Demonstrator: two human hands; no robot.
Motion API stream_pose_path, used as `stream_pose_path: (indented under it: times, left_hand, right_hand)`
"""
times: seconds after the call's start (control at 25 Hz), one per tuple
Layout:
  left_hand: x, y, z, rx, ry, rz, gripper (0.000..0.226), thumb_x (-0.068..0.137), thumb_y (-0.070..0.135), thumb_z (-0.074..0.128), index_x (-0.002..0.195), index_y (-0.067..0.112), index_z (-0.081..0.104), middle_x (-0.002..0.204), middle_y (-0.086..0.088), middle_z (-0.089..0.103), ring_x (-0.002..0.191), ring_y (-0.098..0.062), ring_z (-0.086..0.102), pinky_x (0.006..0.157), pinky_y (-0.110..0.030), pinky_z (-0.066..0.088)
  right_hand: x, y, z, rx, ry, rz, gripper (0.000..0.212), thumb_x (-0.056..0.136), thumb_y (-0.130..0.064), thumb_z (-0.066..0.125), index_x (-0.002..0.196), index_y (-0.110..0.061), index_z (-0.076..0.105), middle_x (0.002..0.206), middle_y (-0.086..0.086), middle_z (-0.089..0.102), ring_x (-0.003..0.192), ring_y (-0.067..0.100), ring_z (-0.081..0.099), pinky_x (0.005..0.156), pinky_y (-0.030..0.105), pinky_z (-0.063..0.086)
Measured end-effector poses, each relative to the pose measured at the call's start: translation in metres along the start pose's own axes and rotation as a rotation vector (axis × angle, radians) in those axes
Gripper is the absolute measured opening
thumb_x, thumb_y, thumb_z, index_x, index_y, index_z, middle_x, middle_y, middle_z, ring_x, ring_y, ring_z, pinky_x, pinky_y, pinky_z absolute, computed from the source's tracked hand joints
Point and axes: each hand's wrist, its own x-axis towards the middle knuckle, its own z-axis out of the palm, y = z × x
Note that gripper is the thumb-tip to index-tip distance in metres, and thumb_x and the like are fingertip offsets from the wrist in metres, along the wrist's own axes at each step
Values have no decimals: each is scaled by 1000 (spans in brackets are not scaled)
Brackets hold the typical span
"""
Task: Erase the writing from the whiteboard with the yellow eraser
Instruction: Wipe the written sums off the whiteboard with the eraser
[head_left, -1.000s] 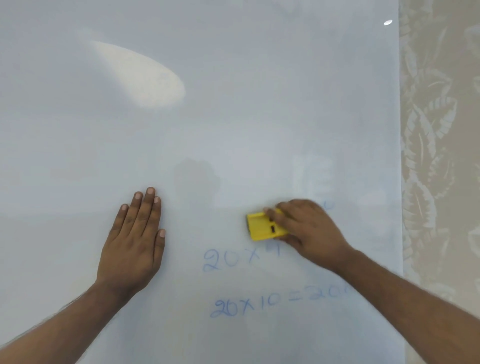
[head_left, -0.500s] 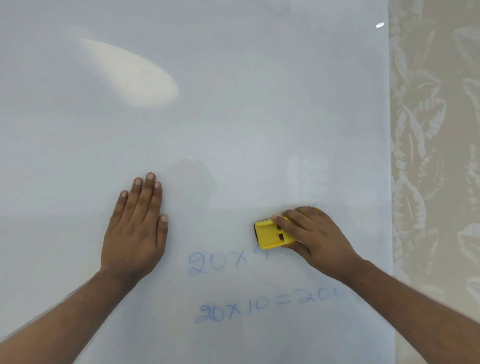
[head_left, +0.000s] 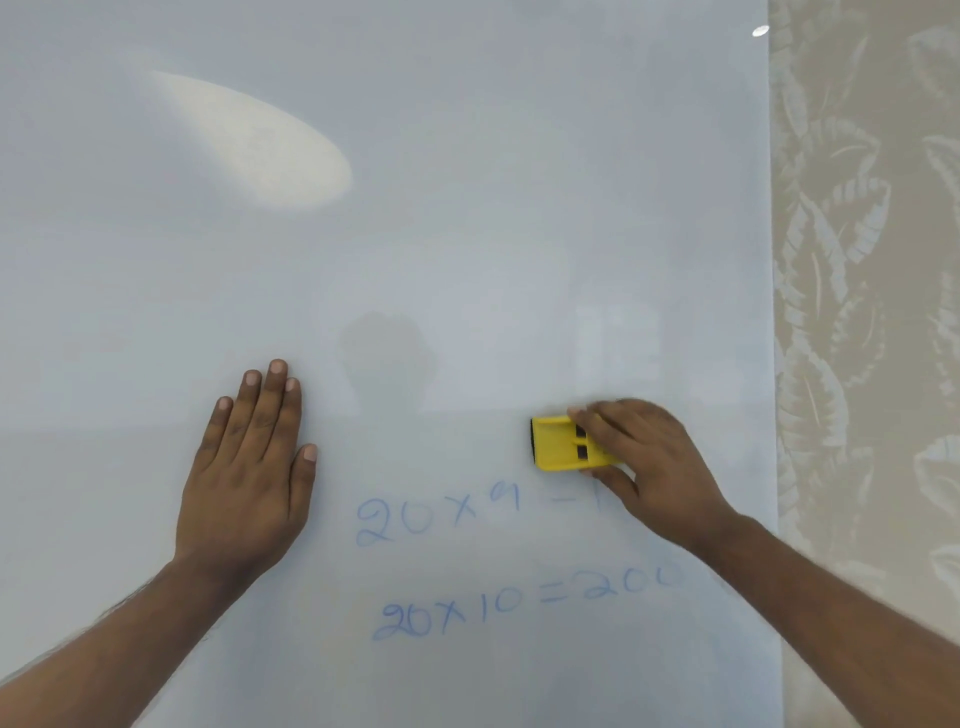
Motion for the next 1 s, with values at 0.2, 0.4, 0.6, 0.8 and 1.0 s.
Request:
stream_pose_path:
  times: [0.2,0.4,0.6,0.8,1.0]
  left_hand:
    - [-6,-1,1,7,-7,10,64,103,32,27,159,2,19,169,-12,16,158,-27,12,129,-45,10]
    - [-11,0,3,4,-20,1,65,103,34,27,160,4,17,170,-10,13,158,-27,10,129,-46,9]
    - [-18,1,4,11,-15,12,65,103,34,29,159,3,19,170,-12,15,158,-29,13,128,-48,11]
    - [-21,0,5,18,-16,17,65,103,34,27,159,2,21,169,-13,17,157,-30,14,128,-49,13]
    - [-23,0,7,16,-8,16,65,103,34,28,160,3,19,170,-11,15,158,-29,13,128,-49,13]
  right_hand:
    - [-34,24,-11,-37,-61,4,49,94,-42,50,139,-22,49,128,1,59,115,27,55,101,37,40]
    - [1,30,-18,29,82,188,54,89,-38,58,139,-19,50,126,0,60,112,23,56,96,36,43]
    - [-37,12,2,12,1,26,49,94,-40,52,138,-18,52,129,3,60,114,27,55,99,40,42]
    - [-76,26,2,1,-61,44,48,93,-43,52,137,-25,48,127,0,60,115,25,55,100,38,41]
    - [-36,34,-8,66,60,187,52,88,-36,62,137,-21,52,125,0,61,113,24,58,93,43,46]
